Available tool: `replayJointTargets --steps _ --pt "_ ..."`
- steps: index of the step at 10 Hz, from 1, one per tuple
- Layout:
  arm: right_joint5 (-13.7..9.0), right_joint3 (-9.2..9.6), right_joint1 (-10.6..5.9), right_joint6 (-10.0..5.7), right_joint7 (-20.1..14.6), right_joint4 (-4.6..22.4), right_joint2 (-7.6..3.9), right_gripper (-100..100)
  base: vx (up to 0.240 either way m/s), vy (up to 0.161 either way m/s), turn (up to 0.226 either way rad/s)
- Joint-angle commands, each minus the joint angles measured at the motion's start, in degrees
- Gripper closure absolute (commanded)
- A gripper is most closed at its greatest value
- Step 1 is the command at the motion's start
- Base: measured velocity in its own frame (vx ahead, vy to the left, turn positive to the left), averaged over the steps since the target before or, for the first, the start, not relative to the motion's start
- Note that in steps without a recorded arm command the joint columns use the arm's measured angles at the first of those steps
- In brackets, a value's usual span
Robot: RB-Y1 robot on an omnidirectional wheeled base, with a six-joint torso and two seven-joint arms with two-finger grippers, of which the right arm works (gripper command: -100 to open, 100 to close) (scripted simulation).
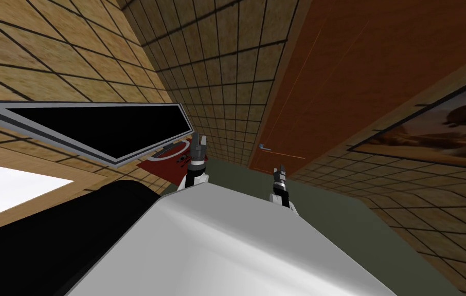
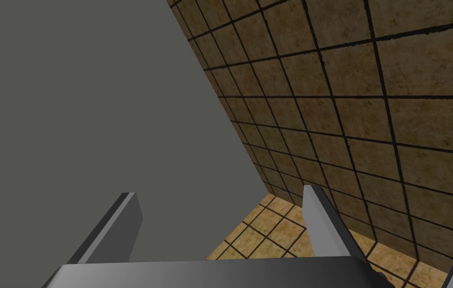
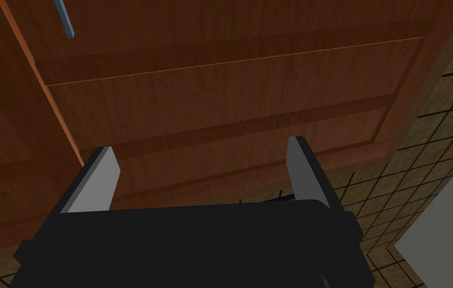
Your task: Pull the door open
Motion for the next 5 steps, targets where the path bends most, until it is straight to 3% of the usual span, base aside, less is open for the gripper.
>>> replayJointTargets --steps 1,5 --pt "-0.46 -0.36 -1.01 -0.50 0.03 2.61 -0.36 -100 0.058 0.000 0.074" --pt "-1.55 -1.14 -3.25 -1.76 0.19 7.89 -1.03 -100 0.066 -0.008 0.099"
